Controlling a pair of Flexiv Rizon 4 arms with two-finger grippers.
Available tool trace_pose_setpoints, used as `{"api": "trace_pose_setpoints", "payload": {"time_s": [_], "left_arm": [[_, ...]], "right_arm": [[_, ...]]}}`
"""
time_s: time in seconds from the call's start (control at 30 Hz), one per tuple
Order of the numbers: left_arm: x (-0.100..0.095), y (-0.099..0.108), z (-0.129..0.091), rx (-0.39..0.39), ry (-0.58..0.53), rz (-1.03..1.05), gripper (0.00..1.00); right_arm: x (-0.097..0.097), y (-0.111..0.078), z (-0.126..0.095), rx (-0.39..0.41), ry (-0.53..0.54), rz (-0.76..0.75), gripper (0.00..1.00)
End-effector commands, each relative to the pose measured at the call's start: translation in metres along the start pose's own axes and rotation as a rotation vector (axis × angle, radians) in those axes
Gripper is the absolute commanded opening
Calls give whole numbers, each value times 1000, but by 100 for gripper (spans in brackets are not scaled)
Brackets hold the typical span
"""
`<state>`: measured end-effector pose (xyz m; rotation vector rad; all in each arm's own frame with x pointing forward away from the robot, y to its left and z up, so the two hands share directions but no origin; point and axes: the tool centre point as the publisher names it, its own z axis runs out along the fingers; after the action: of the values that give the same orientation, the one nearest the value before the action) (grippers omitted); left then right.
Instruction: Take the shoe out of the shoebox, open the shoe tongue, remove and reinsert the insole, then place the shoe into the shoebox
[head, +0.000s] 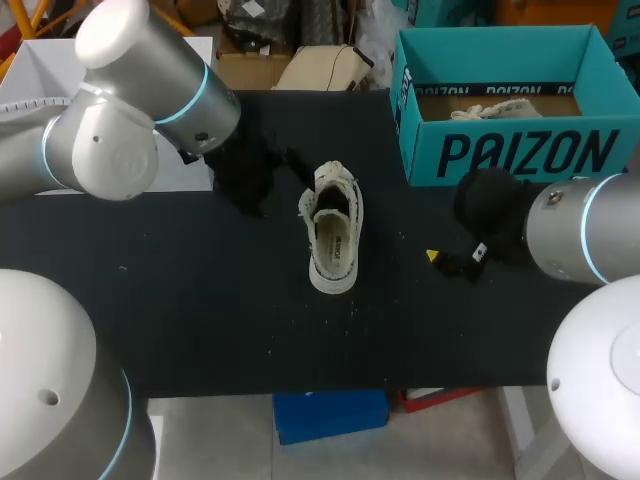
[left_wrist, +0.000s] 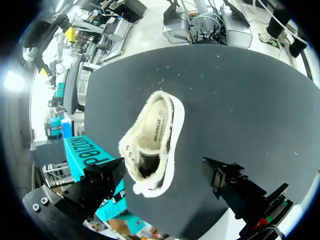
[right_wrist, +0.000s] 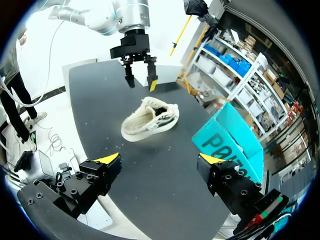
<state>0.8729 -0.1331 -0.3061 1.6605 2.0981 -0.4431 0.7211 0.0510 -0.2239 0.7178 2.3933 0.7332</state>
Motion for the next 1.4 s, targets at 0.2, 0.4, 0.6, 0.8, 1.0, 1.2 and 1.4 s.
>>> {"api": "trace_pose_setpoints", "payload": {"time_s": [0.2,0.4,0.6,0.8,1.0,1.2,1.4], "left_arm": [[19,-1,-39,42,-75,-450,100],[44,-23,-69,99,-136,-653,100],[84,-31,-93,78,-203,-861,100],[121,-24,-97,108,-308,-983,100],[135,-15,-96,153,-350,-967,100],[135,-15,-96,153,-350,-967,100],[135,-15,-96,153,-350,-967,100]], "right_arm": [[1,-1,0,-2,-1,1,100],[1,-1,0,-2,-1,1,100],[1,-1,0,-2,-1,1,100],[1,-1,0,-2,-1,1,100],[1,-1,0,-2,-1,1,100],[-4,22,-1,25,-28,-186,100],[18,92,17,-23,39,-598,100]]}}
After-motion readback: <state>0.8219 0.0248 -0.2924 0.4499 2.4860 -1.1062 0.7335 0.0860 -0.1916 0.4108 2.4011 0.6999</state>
